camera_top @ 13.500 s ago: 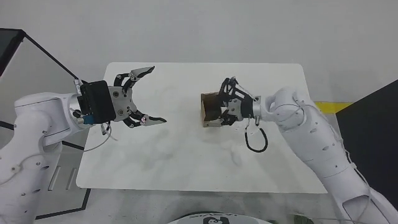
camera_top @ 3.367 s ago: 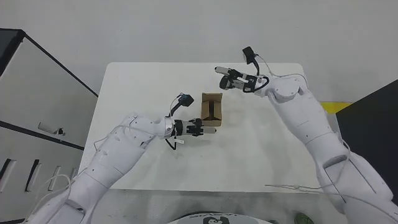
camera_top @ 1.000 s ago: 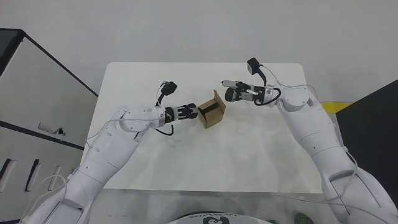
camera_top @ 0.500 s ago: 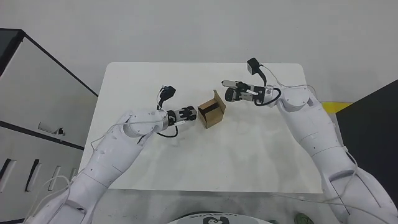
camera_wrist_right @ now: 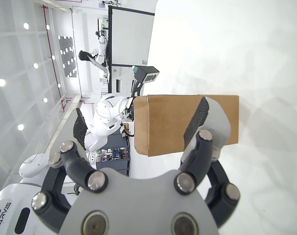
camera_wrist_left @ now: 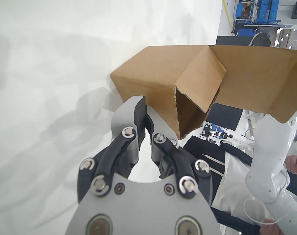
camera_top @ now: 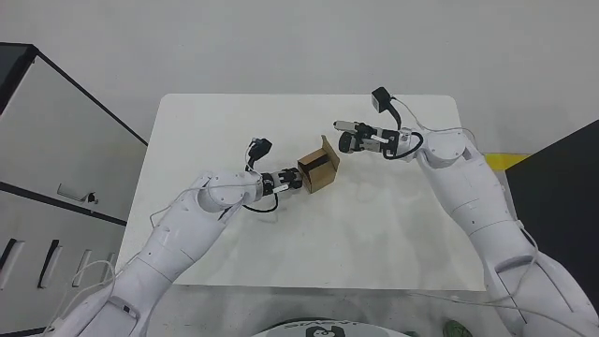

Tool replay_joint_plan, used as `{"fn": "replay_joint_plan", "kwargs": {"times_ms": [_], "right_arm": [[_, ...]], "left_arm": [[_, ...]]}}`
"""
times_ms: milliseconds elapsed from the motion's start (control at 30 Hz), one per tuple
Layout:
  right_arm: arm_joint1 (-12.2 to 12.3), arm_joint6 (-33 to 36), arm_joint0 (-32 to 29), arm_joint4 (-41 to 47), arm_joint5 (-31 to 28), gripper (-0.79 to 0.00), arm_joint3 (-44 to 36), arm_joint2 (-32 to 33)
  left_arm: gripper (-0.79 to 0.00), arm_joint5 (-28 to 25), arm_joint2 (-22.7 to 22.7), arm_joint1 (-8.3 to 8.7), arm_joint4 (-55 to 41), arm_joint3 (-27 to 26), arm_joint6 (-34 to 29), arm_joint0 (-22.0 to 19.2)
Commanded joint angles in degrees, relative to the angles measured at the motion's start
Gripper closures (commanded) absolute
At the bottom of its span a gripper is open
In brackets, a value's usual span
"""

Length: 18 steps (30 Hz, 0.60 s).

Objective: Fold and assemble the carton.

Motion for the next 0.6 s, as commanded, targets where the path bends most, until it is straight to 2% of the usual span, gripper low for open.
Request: {"fn": "replay_joint_plan", "kwargs": {"times_ms": [0,400,467,567], "right_arm": [[0.00,0.00,0.00,0.00,0.00,-0.785,0.00,0.00],[0.00,0.00,0.00,0.00,0.00,-0.785,0.00,0.00],[0.28,-0.17,-0.13,-2.79,-0.86,-0.785,-2.36,-0.01],[1.48,5.69,1.43,-10.14,1.14,-0.785,-5.56,0.45]], "left_arm": [[0.000,0.07,0.41,-0.30,-0.20,0.83,0.39,-0.38],[0.000,0.68,0.73,-0.99,-0.89,2.53,1.86,-1.11],[0.000,0.68,0.73,-0.99,-0.89,2.53,1.86,-1.11],[0.000,0.68,0.73,-0.99,-0.89,2.53,1.86,-1.11]]}}
